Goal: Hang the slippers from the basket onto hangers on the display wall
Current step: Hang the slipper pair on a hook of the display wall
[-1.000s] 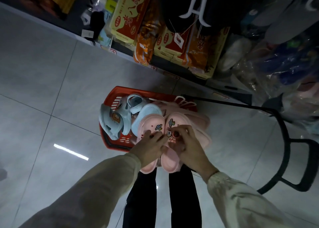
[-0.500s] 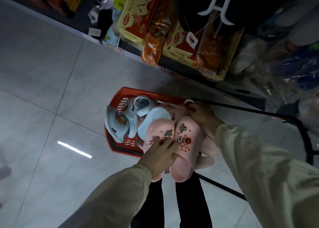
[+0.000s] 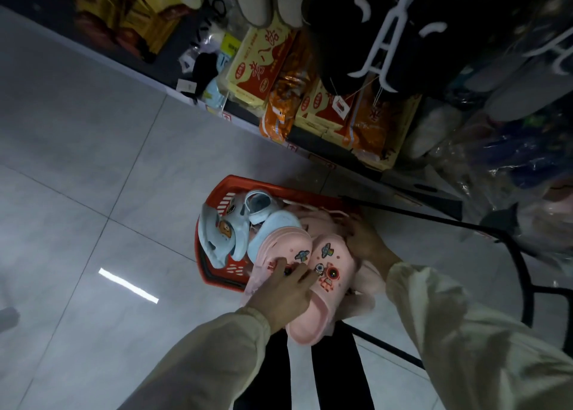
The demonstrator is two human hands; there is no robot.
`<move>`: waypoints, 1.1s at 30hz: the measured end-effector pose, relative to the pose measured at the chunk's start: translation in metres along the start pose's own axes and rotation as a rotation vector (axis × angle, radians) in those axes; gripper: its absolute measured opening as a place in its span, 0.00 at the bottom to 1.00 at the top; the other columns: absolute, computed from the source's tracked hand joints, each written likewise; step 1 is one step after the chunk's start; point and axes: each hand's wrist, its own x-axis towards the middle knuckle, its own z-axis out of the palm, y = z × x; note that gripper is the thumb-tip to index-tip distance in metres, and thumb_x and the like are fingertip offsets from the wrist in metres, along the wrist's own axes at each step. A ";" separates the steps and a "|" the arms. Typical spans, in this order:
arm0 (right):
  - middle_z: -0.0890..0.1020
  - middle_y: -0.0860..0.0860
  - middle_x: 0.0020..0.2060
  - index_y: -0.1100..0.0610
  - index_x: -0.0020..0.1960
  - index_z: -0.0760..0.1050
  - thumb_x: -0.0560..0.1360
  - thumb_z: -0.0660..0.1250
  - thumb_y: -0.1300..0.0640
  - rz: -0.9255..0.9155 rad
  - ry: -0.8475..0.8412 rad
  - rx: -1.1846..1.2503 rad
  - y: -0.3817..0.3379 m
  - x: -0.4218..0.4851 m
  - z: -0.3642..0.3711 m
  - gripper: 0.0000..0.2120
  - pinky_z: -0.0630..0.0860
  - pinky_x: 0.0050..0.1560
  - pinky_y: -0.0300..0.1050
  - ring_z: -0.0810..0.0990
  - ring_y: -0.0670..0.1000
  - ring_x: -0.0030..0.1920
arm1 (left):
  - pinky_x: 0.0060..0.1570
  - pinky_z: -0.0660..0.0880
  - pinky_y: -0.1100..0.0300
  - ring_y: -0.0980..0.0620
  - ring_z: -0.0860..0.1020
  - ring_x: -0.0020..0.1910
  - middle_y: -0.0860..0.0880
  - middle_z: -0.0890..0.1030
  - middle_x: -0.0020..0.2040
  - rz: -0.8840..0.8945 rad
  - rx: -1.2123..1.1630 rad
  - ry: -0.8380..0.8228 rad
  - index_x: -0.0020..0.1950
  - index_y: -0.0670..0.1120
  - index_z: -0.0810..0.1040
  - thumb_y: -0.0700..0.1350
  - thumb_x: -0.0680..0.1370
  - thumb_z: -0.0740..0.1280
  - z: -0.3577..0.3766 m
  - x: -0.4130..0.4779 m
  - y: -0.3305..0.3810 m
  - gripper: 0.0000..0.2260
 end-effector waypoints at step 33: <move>0.83 0.50 0.47 0.53 0.54 0.77 0.75 0.70 0.60 0.289 0.320 0.545 0.016 -0.028 0.039 0.08 0.75 0.46 0.34 0.82 0.54 0.51 | 0.47 0.79 0.42 0.43 0.78 0.51 0.47 0.82 0.56 -0.001 -0.103 0.082 0.36 0.47 0.84 0.43 0.62 0.79 0.023 -0.012 0.009 0.07</move>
